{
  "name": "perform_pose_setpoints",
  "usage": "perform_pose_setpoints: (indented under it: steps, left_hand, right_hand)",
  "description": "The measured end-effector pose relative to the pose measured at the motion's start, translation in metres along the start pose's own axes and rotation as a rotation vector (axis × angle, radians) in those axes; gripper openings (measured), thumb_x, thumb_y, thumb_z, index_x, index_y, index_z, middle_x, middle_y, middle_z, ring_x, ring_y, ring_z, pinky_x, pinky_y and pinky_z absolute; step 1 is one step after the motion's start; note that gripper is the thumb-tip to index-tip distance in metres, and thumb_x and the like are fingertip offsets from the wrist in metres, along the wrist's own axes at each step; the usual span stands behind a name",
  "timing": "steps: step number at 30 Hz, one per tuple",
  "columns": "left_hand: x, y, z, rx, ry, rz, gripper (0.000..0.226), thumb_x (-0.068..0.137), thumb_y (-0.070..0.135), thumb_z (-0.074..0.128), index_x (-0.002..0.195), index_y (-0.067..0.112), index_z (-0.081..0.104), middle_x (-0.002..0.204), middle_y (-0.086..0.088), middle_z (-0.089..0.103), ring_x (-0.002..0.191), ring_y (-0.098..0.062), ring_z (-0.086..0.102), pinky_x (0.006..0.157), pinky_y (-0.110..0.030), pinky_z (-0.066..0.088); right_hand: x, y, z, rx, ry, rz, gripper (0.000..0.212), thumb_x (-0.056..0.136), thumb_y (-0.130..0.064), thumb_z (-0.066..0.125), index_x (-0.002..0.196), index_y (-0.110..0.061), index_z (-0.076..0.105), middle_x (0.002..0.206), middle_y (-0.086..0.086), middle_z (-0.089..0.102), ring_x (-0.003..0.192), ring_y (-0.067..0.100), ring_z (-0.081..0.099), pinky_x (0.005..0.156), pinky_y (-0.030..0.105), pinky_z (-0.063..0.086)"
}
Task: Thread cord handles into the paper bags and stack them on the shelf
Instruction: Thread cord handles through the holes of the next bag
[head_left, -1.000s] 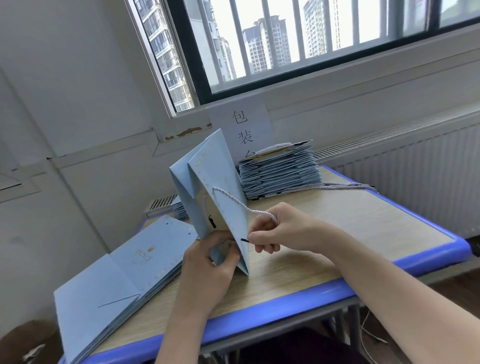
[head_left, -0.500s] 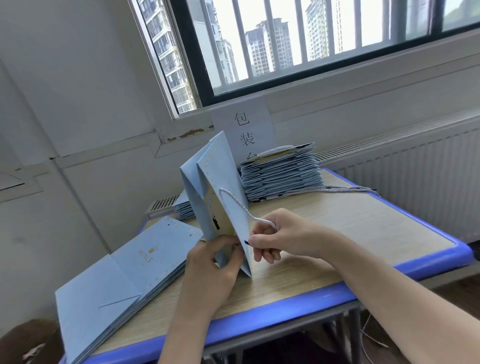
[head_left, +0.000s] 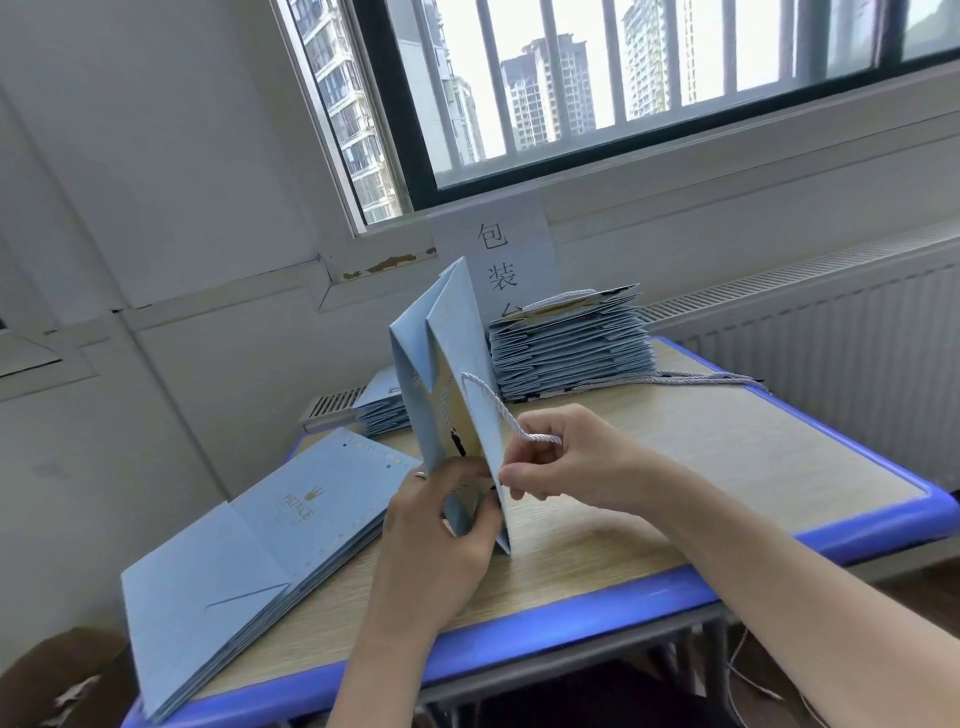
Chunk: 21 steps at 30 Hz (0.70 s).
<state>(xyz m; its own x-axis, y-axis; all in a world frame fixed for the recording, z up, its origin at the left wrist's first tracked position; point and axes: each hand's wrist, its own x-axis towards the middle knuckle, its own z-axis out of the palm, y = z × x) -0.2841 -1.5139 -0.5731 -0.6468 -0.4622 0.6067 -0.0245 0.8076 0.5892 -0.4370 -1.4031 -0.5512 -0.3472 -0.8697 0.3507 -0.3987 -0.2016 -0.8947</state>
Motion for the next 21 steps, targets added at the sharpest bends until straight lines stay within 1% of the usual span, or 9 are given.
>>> perform_pose_setpoints:
  steps: [3, 5, 8, 10, 11, 13, 15, 18, 21]
  left_hand:
    - [0.000, -0.001, 0.000, -0.028, 0.033, -0.027, 0.021, 0.084, 0.019, 0.071, 0.082, 0.040, 0.073, 0.089, 0.005, 0.068, 0.083, -0.008, 0.062, 0.069, -0.019, 0.046]
    - [0.001, 0.000, 0.000, -0.025, 0.050, -0.042, 0.025, 0.080, 0.020, 0.074, 0.075, 0.044, 0.073, 0.088, 0.004, 0.065, 0.079, -0.007, 0.061, 0.067, -0.016, 0.045]
    - [0.001, 0.004, -0.001, 0.010, 0.067, -0.031, 0.018, 0.072, 0.030, 0.074, 0.069, 0.046, 0.070, 0.090, 0.007, 0.061, 0.086, -0.003, 0.059, 0.071, -0.014, 0.045]
    - [0.001, 0.003, -0.001, 0.049, 0.079, -0.003, 0.009, 0.070, 0.032, 0.075, 0.070, 0.039, 0.071, 0.092, 0.012, 0.058, 0.092, -0.004, 0.058, 0.075, -0.015, 0.044]
    - [0.001, 0.002, 0.000, 0.084, 0.071, 0.014, 0.008, 0.069, 0.030, 0.077, 0.071, 0.035, 0.072, 0.094, 0.017, 0.056, 0.097, -0.006, 0.057, 0.077, -0.016, 0.044]
    - [0.000, 0.001, 0.001, 0.159, 0.039, 0.047, 0.013, 0.066, 0.024, 0.081, 0.070, 0.029, 0.071, 0.099, 0.030, 0.049, 0.109, -0.012, 0.053, 0.081, -0.019, 0.044]
    - [-0.001, 0.002, 0.001, 0.189, 0.017, 0.041, 0.013, 0.064, 0.024, 0.083, 0.069, 0.028, 0.071, 0.100, 0.037, 0.044, 0.115, -0.014, 0.051, 0.083, -0.024, 0.045]
    - [-0.001, 0.003, 0.001, 0.192, 0.018, 0.023, 0.013, 0.064, 0.026, 0.082, 0.069, 0.028, 0.071, 0.097, 0.033, 0.044, 0.110, -0.015, 0.054, 0.082, -0.026, 0.047]
    - [-0.001, 0.003, 0.001, 0.199, 0.066, 0.001, 0.018, 0.066, 0.025, 0.082, 0.076, 0.030, 0.067, 0.094, 0.026, 0.047, 0.102, -0.016, 0.054, 0.075, -0.018, 0.042]
  right_hand:
    - [0.000, -0.002, 0.000, 0.025, -0.002, -0.028, 0.010, 0.085, 0.000, 0.073, 0.081, 0.000, 0.064, 0.066, 0.004, 0.067, 0.059, 0.014, 0.055, 0.055, 0.022, 0.043]
    - [0.000, -0.003, -0.001, 0.049, -0.024, -0.031, 0.012, 0.085, 0.002, 0.073, 0.082, -0.005, 0.064, 0.066, 0.006, 0.067, 0.059, 0.016, 0.056, 0.056, 0.024, 0.044]
    - [0.000, -0.001, -0.002, 0.127, -0.047, 0.032, 0.026, 0.080, 0.004, 0.076, 0.094, -0.010, 0.060, 0.070, 0.006, 0.066, 0.061, 0.017, 0.056, 0.059, 0.025, 0.046]
    - [-0.001, 0.002, -0.004, 0.117, -0.112, 0.121, 0.036, 0.074, -0.006, 0.080, 0.100, -0.012, 0.057, 0.078, 0.005, 0.066, 0.068, 0.016, 0.057, 0.065, 0.027, 0.048]
    - [-0.001, 0.003, -0.004, 0.047, -0.147, 0.154, 0.039, 0.071, -0.012, 0.083, 0.100, -0.012, 0.057, 0.082, 0.005, 0.066, 0.071, 0.016, 0.058, 0.068, 0.030, 0.048]
    - [-0.001, 0.006, -0.005, -0.087, -0.184, 0.188, 0.037, 0.071, -0.016, 0.087, 0.092, -0.015, 0.056, 0.081, 0.005, 0.061, 0.072, 0.016, 0.054, 0.070, 0.034, 0.044]
    - [-0.001, 0.008, -0.003, -0.117, -0.183, 0.203, 0.035, 0.071, -0.019, 0.088, 0.082, -0.020, 0.054, 0.075, 0.000, 0.056, 0.069, 0.014, 0.049, 0.069, 0.034, 0.040]
    - [0.001, 0.010, 0.001, -0.138, -0.175, 0.197, 0.038, 0.060, -0.034, 0.086, 0.074, -0.024, 0.053, 0.065, -0.008, 0.050, 0.066, 0.014, 0.044, 0.065, 0.033, 0.036]
    - [0.002, 0.010, 0.001, -0.178, -0.191, 0.157, 0.034, 0.069, -0.028, 0.086, 0.067, -0.024, 0.052, 0.062, -0.006, 0.046, 0.063, 0.014, 0.041, 0.060, 0.031, 0.032]
